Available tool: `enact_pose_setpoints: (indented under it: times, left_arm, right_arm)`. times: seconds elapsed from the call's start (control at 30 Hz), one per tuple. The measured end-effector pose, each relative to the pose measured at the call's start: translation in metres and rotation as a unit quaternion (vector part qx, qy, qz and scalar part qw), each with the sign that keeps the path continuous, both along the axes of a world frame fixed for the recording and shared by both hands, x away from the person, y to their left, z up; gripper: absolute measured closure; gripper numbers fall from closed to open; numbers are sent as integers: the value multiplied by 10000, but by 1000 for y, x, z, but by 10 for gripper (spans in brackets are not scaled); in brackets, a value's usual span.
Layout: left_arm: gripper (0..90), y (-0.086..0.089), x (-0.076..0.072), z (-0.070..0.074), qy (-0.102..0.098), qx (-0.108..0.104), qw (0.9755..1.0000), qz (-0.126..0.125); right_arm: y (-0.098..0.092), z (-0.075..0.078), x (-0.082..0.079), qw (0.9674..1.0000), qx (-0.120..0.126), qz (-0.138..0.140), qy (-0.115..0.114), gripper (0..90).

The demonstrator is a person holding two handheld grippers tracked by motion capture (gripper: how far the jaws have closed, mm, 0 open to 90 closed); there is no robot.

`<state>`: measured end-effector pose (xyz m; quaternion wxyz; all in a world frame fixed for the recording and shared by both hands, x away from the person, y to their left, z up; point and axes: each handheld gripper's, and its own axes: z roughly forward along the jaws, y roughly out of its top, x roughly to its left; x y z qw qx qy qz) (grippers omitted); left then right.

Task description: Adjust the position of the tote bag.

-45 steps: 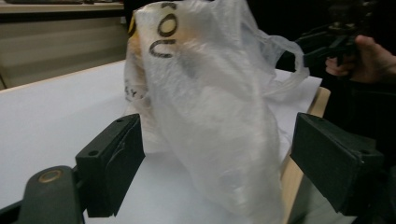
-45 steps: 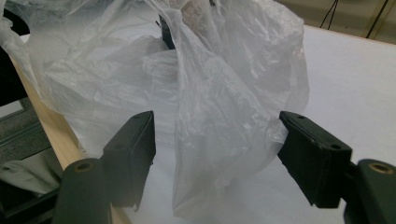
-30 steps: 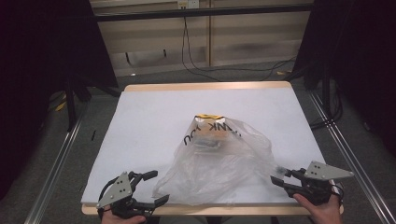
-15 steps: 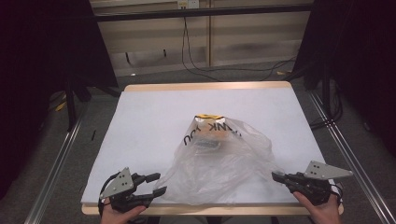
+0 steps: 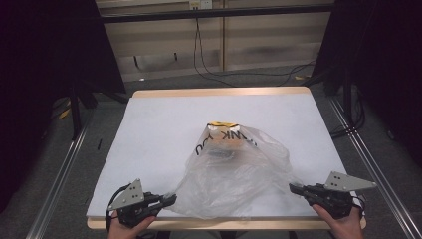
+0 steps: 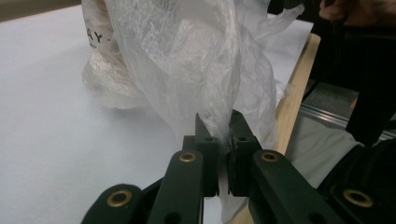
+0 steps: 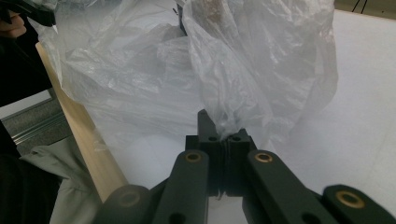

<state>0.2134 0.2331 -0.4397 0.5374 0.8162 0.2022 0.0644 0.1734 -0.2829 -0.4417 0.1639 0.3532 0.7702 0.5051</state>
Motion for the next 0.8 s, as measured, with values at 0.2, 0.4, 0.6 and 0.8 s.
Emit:
enact_pose_setpoints:
  times: [0.2, 0.4, 0.6, 0.8]
  left_arm:
    - [868, 1, -1, 5, -6, -56, 10000, -70]
    - [869, 0, 0, 7, 30, -100, 9999, -104]
    - [874, 0, 2, 14, -94, -169, 9998, -104]
    - [876, 2, 4, 19, -133, -300, 9994, -85]
  right_arm:
    - [-1, 3, 0, 9999, -1, -74, -122, 888]
    - [-3, 6, -3, 9997, 180, -78, -152, 888]
    - [-2, 10, -5, 9995, 239, -35, -227, 889]
    - [-2, 15, -1, 9989, 318, -19, -329, 889]
